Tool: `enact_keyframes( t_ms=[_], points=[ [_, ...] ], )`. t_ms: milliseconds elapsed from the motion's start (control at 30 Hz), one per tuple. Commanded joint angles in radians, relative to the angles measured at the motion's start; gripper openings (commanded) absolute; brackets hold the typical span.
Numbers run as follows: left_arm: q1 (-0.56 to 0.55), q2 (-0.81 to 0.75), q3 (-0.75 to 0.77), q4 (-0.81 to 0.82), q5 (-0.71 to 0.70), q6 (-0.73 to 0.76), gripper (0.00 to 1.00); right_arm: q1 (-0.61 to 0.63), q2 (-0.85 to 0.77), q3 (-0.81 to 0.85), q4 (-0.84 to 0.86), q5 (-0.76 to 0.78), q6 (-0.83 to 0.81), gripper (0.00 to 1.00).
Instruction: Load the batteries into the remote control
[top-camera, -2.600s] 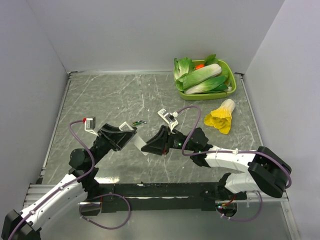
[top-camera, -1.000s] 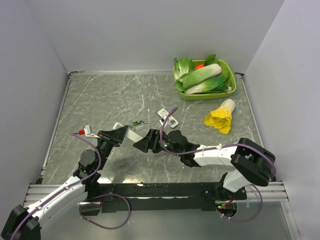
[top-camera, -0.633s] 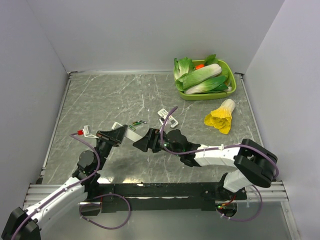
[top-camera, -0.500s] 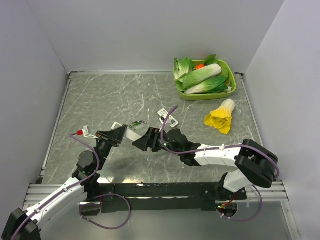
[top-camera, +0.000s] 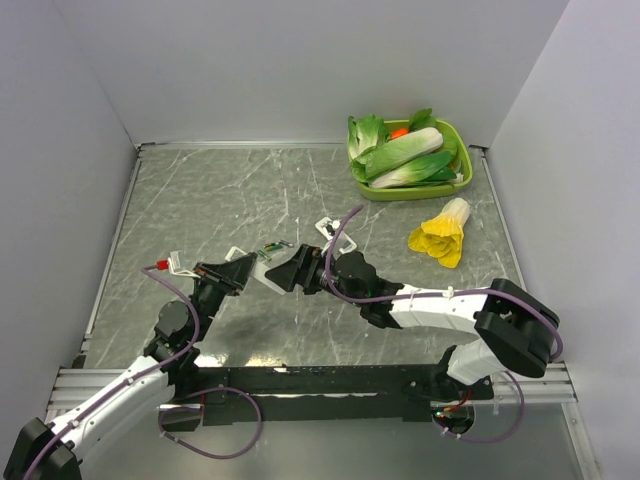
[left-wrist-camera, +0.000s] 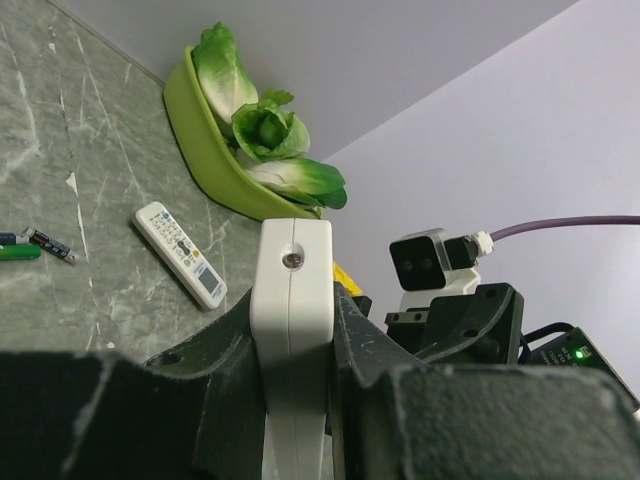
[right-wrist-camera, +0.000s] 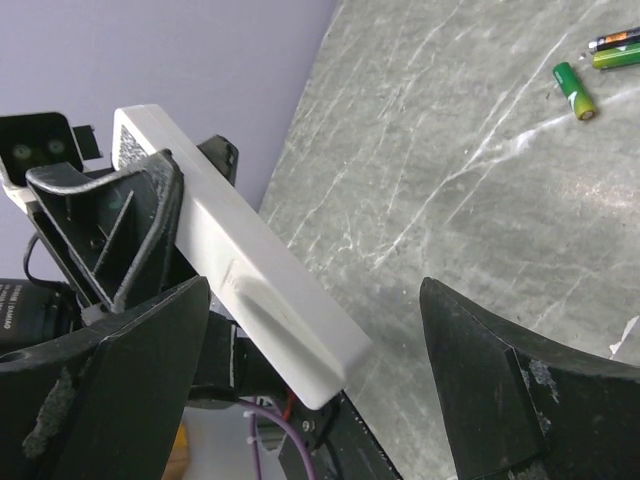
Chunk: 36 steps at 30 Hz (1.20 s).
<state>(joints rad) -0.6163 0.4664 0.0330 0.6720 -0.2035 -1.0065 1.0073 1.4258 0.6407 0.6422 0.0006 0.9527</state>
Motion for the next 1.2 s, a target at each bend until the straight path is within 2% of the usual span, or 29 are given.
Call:
enact_keyframes(
  t_ms=[0,267,533,767,900,1167],
  points=[
    [-0.003,-0.009,-0.143,0.035,0.019,0.020,0.02,-0.006,-0.018,0.059,0.016,0.007,0.004,0.92],
    [-0.003,-0.017,-0.140,0.040,0.015,0.013,0.02,-0.006,0.010,0.062,0.002,0.006,0.021,0.91],
    [-0.003,-0.018,-0.142,0.052,0.010,-0.006,0.02,-0.004,0.033,0.059,0.004,0.006,0.026,0.77],
    [-0.003,-0.026,-0.143,0.064,-0.001,-0.029,0.02,0.002,0.045,0.065,-0.029,-0.013,0.011,0.73],
    [-0.003,-0.029,-0.142,0.083,0.003,-0.038,0.02,0.004,0.042,0.062,-0.044,-0.002,0.008,0.63],
    [-0.003,-0.121,-0.176,0.060,-0.065,-0.133,0.02,0.004,0.021,0.031,-0.087,0.036,-0.008,0.56]
  ],
)
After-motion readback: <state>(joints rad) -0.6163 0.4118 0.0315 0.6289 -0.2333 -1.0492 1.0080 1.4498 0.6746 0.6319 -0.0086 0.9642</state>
